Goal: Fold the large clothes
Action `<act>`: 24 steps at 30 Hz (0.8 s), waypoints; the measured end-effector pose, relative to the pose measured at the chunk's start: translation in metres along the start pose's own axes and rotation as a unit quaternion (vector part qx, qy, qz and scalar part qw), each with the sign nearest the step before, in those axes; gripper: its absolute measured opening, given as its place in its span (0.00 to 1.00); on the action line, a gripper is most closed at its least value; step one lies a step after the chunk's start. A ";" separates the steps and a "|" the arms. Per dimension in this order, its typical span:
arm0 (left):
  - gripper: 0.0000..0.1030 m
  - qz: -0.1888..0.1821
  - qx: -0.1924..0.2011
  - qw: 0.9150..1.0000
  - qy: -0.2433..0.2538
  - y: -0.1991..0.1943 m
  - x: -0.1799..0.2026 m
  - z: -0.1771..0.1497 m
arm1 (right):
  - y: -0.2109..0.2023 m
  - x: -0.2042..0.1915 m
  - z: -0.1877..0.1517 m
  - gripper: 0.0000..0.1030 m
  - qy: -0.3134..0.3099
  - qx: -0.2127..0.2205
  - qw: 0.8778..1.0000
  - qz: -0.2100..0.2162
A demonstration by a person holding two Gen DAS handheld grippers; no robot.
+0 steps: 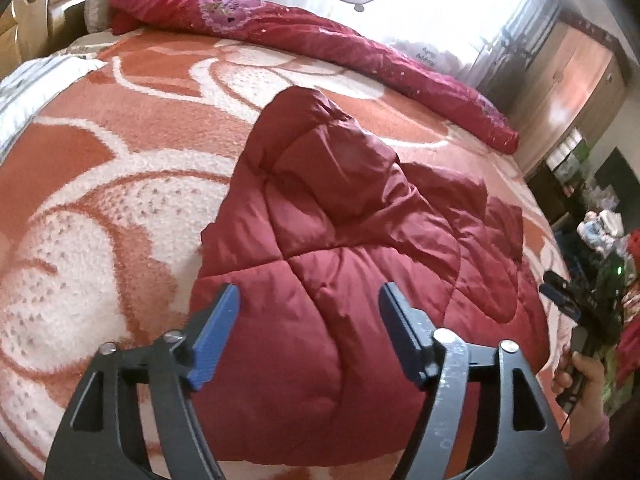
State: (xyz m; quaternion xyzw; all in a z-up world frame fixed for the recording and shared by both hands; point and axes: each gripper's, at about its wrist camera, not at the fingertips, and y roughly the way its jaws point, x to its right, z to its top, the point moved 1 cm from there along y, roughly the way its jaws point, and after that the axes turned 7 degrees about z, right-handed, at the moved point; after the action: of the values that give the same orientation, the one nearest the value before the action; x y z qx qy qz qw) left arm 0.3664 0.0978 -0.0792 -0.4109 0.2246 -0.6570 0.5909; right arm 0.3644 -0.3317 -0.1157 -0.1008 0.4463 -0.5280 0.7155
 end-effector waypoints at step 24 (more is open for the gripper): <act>0.82 -0.147 -0.115 0.973 -0.139 0.083 -0.068 -0.003 | 0.043 0.099 -0.013 0.95 0.128 -0.120 0.979 0.105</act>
State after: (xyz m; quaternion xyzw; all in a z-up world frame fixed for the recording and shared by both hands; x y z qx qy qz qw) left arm 0.4106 0.1454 -0.1648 -0.5917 0.1514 -0.6431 0.4619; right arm 0.3876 -0.3928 -0.2027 -0.0701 0.6025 -0.4005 0.6868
